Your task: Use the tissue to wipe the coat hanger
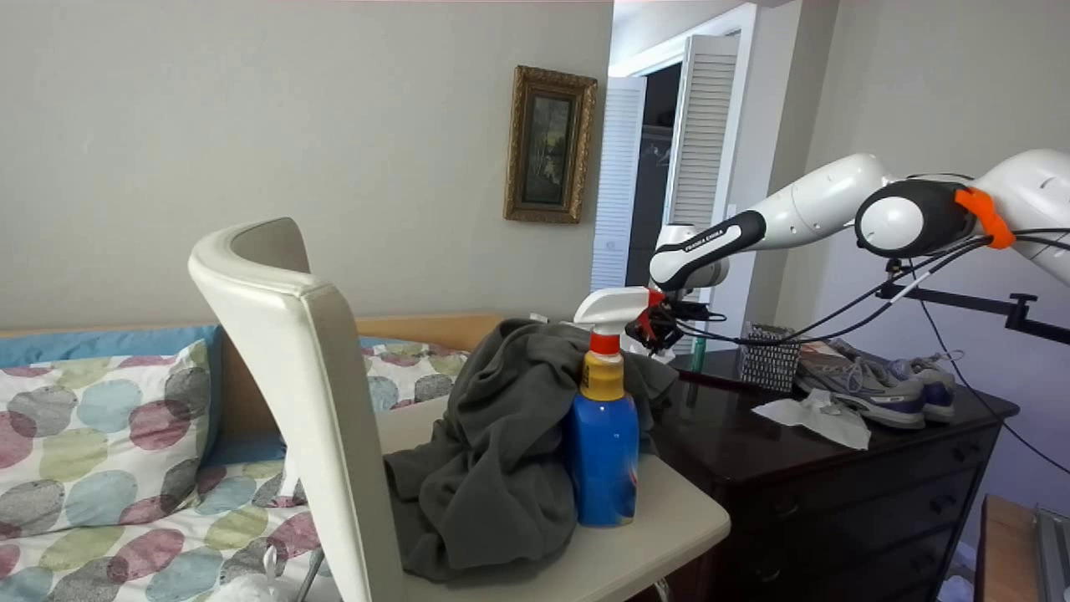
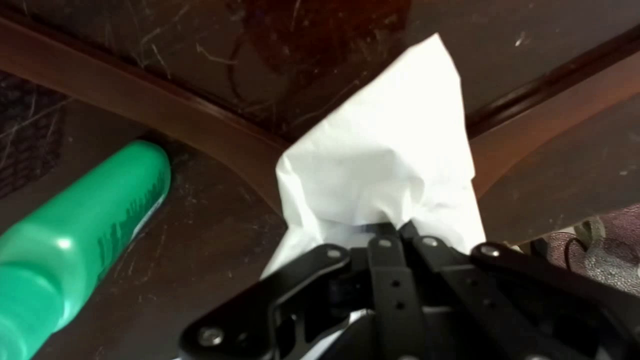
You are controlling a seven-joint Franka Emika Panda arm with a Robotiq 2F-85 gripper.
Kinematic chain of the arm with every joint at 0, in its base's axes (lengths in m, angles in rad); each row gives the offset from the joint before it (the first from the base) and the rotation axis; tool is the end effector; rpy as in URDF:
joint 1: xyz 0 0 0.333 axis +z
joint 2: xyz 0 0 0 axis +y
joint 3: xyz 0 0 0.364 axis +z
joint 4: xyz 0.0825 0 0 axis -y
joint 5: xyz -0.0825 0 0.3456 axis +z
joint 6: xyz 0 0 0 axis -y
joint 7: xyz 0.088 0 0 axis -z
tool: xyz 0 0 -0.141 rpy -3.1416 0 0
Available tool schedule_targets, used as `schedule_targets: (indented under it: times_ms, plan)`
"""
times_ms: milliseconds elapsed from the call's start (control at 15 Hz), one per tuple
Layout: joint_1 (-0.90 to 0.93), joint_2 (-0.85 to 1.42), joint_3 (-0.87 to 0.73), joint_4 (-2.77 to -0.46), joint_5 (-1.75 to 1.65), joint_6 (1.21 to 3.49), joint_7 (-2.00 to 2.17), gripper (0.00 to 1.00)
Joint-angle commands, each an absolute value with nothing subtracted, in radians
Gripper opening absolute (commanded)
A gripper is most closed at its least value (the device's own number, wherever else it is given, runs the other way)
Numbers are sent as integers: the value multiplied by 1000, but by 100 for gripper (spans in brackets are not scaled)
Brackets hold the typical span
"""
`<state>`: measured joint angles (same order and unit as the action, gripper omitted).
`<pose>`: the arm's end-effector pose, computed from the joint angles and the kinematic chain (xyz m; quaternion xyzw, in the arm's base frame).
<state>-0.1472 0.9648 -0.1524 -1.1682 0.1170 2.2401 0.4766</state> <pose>0.7630 -0.1885 0.2319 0.9249 -0.3755 0.0595 0.0075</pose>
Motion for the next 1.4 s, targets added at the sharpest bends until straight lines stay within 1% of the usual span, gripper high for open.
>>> schedule_targets:
  times_ms: [0, 467, 800, 867, 933, 1333]
  plan:
    - [-144, 957, -159, -1207, 131, 2254, 490, 1]
    - [-148, 895, -172, -1297, 132, 2260, 486, 1]
    - [-159, 834, -152, -1406, 111, 2259, 334, 1]
    - [-155, 884, -168, -1303, 117, 2238, 385, 1]
    - [-155, 878, -168, -1311, 117, 2238, 379, 3]
    - [-140, 905, -186, -1282, 94, 2228, 401, 1]
